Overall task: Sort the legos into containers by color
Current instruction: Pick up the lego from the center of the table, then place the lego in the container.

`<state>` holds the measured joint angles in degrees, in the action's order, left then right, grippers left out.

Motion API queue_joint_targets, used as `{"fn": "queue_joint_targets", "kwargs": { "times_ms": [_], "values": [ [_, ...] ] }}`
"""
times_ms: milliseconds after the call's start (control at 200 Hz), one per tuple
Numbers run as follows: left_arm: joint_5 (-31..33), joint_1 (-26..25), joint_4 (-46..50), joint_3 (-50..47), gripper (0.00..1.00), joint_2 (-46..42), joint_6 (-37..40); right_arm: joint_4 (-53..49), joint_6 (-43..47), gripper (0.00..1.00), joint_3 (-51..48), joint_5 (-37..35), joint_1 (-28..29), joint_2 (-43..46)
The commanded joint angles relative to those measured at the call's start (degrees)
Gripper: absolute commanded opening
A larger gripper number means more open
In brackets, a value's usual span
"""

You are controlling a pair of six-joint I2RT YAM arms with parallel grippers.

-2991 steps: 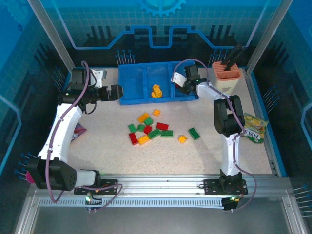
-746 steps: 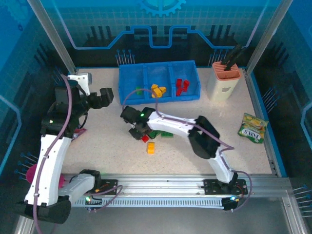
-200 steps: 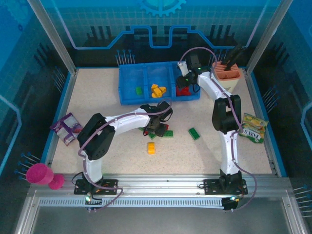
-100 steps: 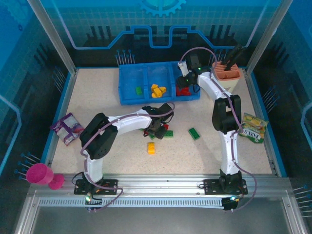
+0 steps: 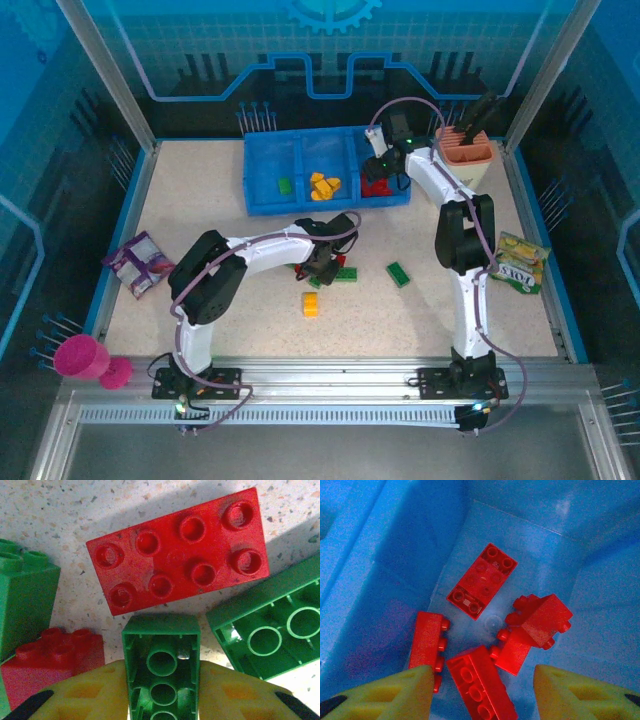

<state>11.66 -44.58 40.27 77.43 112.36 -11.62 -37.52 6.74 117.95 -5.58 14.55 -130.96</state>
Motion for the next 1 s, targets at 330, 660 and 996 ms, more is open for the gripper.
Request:
{"fn": "queue_joint_targets", "kwargs": {
  "times_ms": [330,660,996],
  "values": [
    [-1.64,-0.73,2.43,-2.97,0.27,3.36,-4.37,-1.37,1.17,0.56,-1.66,-0.34,-0.31,4.96],
    [-1.0,5.04,5.77,2.2,0.23,-6.83,-4.14,2.09,-1.12,0.59,-22.42,4.85,0.04,22.55],
    [2.37,19.18,3.85,18.67,0.23,-6.27,0.51,4.19,-8.03,0.6,-44.68,7.73,2.11,38.1]
  ]
}}
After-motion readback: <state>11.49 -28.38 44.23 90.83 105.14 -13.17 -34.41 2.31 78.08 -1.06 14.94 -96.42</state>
